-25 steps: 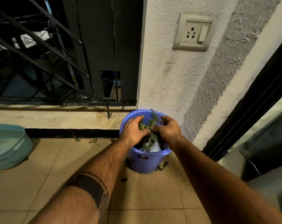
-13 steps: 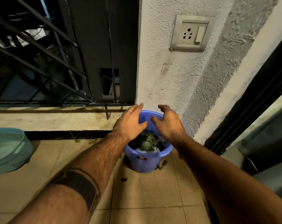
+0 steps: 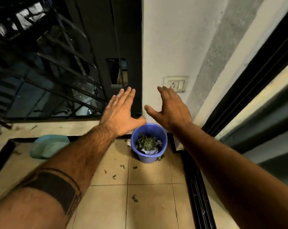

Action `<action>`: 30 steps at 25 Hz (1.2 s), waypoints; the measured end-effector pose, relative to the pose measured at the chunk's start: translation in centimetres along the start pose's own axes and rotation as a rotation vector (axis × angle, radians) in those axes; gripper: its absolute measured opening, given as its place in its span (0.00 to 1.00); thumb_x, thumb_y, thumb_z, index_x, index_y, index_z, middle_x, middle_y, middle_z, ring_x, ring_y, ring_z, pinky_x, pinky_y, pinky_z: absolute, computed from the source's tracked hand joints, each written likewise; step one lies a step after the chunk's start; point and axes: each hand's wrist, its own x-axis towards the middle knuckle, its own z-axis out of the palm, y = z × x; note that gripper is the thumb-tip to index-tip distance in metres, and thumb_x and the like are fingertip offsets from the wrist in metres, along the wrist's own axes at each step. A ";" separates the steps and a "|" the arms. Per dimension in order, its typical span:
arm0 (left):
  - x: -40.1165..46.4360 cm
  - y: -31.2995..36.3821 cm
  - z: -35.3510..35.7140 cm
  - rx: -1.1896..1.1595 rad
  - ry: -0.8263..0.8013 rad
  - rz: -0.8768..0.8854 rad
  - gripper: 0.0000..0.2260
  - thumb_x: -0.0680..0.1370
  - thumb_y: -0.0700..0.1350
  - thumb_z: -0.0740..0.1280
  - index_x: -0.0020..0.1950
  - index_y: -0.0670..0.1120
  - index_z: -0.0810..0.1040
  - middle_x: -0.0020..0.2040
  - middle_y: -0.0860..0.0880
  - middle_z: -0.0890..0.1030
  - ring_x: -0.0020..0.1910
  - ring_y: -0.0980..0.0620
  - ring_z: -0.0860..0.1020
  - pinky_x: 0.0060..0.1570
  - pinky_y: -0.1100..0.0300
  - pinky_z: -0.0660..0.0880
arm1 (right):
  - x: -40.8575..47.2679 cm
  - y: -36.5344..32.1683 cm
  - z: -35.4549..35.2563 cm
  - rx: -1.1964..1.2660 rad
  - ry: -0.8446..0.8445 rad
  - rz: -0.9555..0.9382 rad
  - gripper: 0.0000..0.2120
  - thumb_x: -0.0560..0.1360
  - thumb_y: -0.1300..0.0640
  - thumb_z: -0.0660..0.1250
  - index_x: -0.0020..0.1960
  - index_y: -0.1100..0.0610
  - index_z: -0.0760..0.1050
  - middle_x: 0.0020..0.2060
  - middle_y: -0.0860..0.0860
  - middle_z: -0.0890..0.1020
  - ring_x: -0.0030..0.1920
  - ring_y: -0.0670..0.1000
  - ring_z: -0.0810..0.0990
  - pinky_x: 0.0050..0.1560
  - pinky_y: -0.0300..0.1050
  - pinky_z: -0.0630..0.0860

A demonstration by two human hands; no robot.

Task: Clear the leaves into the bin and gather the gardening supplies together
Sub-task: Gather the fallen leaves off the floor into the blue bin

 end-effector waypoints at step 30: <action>-42.5 6.9 -56.1 0.072 0.349 -0.522 0.47 0.70 0.75 0.51 0.83 0.50 0.51 0.83 0.51 0.53 0.82 0.52 0.48 0.80 0.51 0.46 | -19.6 -39.6 -41.3 0.230 -0.006 -0.512 0.41 0.72 0.25 0.58 0.75 0.51 0.67 0.71 0.49 0.73 0.72 0.51 0.70 0.70 0.52 0.70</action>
